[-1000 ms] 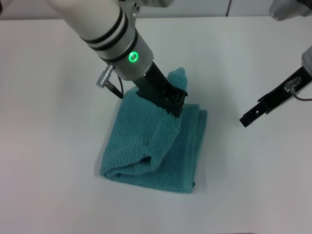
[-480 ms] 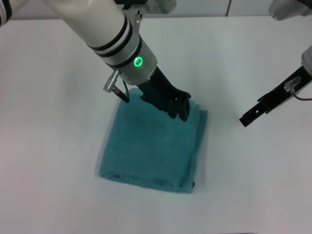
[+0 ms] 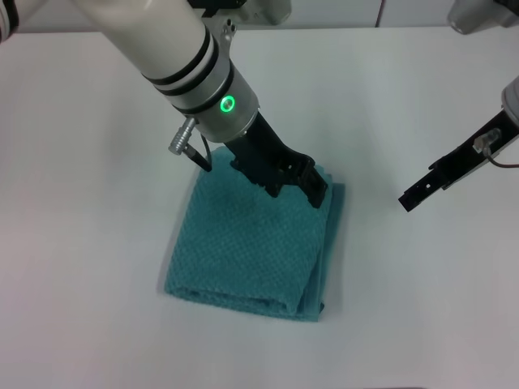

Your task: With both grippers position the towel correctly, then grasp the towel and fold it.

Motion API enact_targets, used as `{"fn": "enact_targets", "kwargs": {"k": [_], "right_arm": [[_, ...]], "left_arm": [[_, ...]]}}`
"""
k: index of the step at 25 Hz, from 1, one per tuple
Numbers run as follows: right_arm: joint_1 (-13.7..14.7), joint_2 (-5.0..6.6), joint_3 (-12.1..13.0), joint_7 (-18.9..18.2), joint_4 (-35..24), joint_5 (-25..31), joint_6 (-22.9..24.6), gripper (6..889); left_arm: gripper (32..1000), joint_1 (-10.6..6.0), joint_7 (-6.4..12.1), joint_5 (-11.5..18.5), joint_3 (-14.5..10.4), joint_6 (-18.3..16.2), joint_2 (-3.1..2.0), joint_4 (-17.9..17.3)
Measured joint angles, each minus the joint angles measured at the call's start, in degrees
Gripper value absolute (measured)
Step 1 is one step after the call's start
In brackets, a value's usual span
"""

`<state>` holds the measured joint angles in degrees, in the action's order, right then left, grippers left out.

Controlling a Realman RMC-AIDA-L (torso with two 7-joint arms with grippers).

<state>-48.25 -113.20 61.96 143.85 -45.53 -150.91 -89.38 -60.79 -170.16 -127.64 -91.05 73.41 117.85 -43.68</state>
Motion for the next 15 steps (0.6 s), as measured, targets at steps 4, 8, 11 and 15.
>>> {"fn": "enact_targets", "kwargs": {"k": [4, 8, 11, 15], "right_arm": [[0.0, 0.00, 0.0, 0.0, 0.0, 0.0, 0.0, 854], [0.0, 0.00, 0.0, 0.0, 0.0, 0.0, 0.0, 854], [0.1, 0.00, 0.0, 0.0, 0.0, 0.0, 0.0, 854], [0.1, 0.00, 0.0, 0.0, 0.0, 0.0, 0.0, 854]], "left_arm": [[730, -0.03, -0.26, -0.2, 0.0, 0.5, -0.29, 0.0], [793, -0.03, -0.36, -0.3, 0.3, 1.1, -0.43, -0.1], [840, -0.02, -0.47, -0.5, 0.4, 1.2, -0.50, -0.2], [854, -0.09, -0.59, -1.7, 0.5, 1.9, -0.52, -0.1]]}}
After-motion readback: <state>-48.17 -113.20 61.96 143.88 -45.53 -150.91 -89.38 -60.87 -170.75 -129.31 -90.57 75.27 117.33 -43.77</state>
